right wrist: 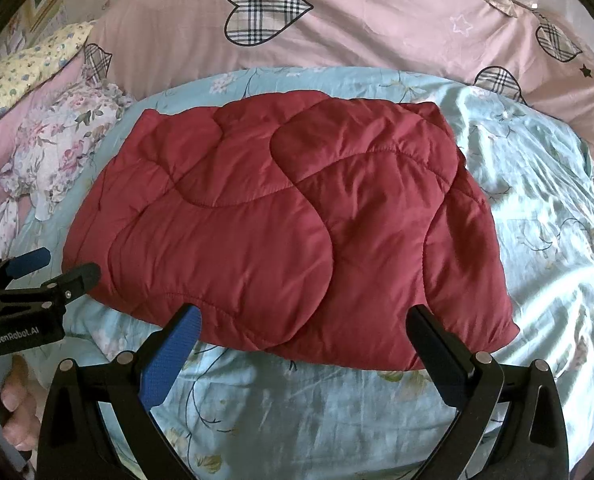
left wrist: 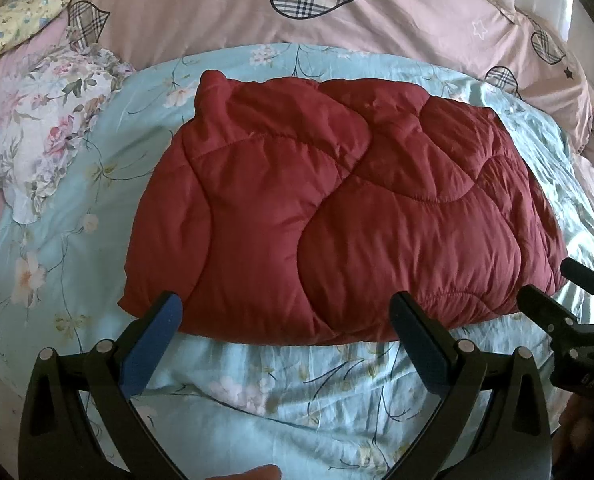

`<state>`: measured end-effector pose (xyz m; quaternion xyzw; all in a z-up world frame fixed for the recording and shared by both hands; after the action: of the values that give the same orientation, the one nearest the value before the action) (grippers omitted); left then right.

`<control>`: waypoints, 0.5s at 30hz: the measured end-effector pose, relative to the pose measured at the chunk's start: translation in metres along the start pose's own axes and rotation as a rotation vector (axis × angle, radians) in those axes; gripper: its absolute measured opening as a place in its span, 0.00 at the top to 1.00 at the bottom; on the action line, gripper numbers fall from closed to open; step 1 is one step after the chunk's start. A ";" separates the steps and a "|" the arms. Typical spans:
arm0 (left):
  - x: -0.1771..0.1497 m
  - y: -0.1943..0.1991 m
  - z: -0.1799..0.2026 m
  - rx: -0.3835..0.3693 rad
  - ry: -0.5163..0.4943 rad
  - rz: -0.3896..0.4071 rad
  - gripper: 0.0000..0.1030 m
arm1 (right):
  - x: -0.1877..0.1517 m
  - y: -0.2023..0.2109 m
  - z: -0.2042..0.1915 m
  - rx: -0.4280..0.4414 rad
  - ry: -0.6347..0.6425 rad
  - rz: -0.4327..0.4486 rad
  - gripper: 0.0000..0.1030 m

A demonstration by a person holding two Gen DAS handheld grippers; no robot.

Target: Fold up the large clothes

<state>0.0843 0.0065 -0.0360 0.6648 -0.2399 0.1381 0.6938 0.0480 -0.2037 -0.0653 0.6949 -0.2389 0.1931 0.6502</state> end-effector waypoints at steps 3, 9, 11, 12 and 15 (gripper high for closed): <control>0.000 0.000 0.000 0.001 -0.001 0.000 0.00 | 0.000 0.000 0.002 0.000 -0.001 0.001 0.00; -0.001 0.000 0.000 0.005 -0.005 -0.002 0.00 | 0.000 0.000 0.004 0.001 -0.006 -0.003 0.00; -0.001 -0.001 0.000 0.008 -0.007 -0.003 0.00 | 0.001 0.000 0.004 0.003 -0.004 -0.003 0.00; 0.000 -0.001 0.000 0.009 -0.007 -0.003 0.00 | 0.000 0.000 0.004 0.002 -0.004 -0.003 0.00; -0.001 -0.001 0.000 0.011 -0.008 -0.002 0.00 | 0.001 0.000 0.004 0.001 -0.004 -0.002 0.00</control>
<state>0.0843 0.0064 -0.0374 0.6695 -0.2414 0.1362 0.6891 0.0486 -0.2081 -0.0656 0.6959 -0.2393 0.1912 0.6495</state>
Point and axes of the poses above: each gripper's, at about its wrist camera, not at the fingertips, and y roughly against the way its jaws point, z to its right, x to its top, the point moved 2 cm from there along -y, roughly the way its jaws point, and after that the axes turned 4 degrees about -z, right-handed, at the moved point
